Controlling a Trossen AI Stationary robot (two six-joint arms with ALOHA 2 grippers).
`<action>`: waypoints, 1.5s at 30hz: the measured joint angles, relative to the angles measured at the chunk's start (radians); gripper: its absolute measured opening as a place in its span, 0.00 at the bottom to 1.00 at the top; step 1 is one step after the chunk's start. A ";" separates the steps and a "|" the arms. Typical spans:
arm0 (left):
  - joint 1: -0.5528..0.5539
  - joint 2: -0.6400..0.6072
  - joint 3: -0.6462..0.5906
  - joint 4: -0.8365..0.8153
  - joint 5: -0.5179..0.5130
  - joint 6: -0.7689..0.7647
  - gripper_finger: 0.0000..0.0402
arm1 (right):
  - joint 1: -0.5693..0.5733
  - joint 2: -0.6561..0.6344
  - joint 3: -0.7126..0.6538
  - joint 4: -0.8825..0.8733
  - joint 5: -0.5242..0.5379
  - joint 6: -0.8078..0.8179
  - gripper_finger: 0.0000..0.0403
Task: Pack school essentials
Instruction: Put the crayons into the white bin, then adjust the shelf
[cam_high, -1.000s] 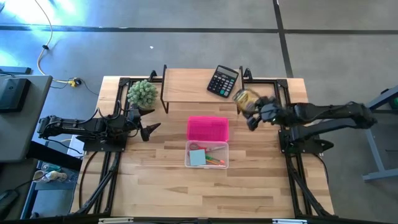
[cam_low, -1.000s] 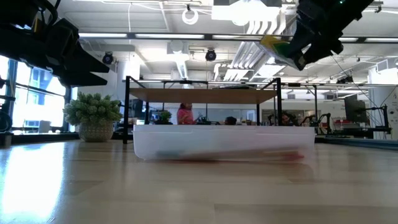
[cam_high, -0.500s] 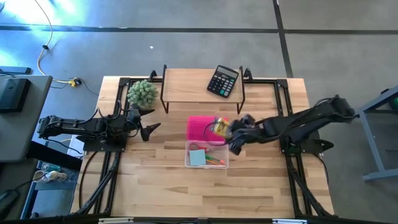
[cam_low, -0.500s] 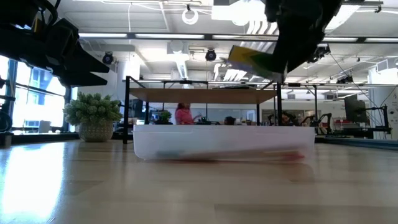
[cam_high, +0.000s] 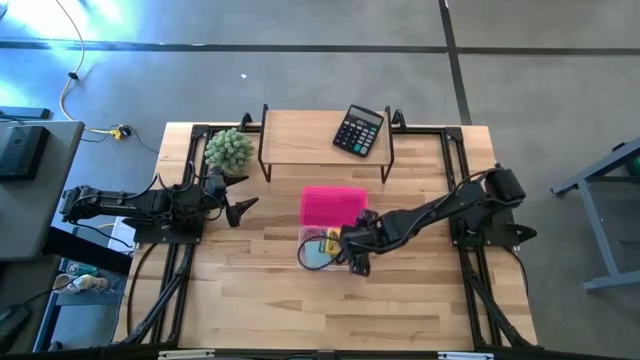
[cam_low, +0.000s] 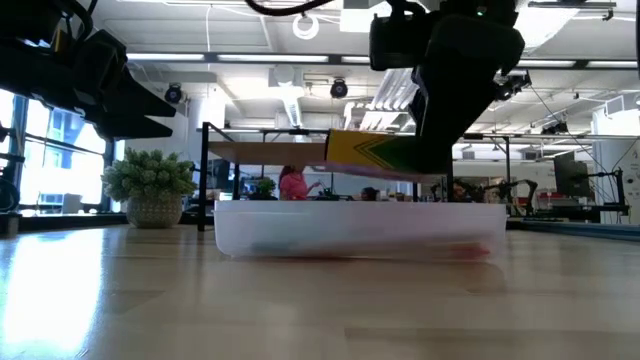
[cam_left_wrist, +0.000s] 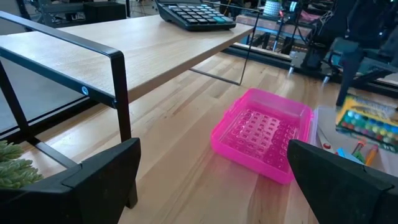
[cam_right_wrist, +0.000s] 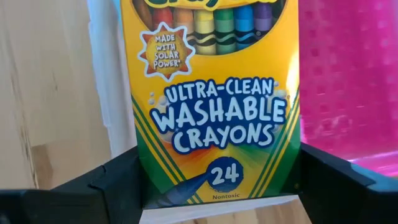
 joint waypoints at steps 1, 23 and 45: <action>0.000 0.000 0.000 0.000 0.000 0.000 0.98 | 0.002 0.010 0.005 -0.001 -0.001 0.000 0.81; 0.000 0.000 0.000 0.000 0.000 0.000 0.98 | 0.034 0.067 0.017 -0.011 -0.008 0.015 0.98; 0.000 0.000 0.000 0.000 0.000 0.000 0.98 | 0.028 -0.080 0.015 -0.005 0.334 0.178 0.99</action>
